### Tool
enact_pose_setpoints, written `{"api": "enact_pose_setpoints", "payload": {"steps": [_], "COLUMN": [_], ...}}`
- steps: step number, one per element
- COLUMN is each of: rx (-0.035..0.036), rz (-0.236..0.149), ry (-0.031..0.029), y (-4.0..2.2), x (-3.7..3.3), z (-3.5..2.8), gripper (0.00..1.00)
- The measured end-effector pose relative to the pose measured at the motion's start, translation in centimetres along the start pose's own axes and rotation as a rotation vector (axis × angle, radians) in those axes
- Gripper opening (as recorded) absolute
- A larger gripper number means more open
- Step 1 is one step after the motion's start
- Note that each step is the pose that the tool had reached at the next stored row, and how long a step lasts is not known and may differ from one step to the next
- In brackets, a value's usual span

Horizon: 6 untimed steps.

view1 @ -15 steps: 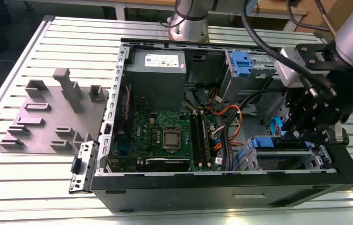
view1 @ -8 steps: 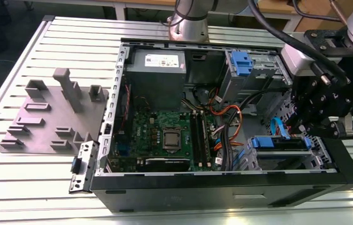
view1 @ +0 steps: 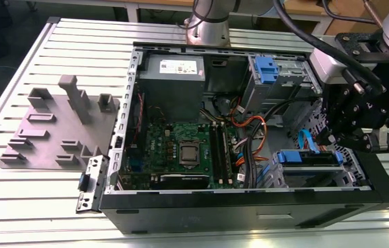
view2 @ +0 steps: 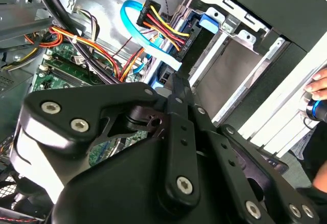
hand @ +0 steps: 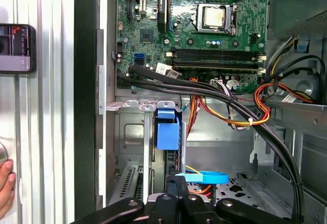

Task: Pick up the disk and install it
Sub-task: 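Insert the second disk wire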

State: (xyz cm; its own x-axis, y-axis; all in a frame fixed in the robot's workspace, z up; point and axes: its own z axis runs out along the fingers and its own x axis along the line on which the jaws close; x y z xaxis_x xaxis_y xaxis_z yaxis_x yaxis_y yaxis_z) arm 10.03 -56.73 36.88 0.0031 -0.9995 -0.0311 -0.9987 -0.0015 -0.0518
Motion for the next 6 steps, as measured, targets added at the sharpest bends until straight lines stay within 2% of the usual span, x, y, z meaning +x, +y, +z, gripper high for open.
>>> {"api": "enact_pose_setpoints", "payload": {"steps": [6], "rx": [-0.0002], "rz": [0.0], "ry": [0.0], "y": [0.0], "x": [0.0], "z": [0.0], "gripper": [0.11]}}
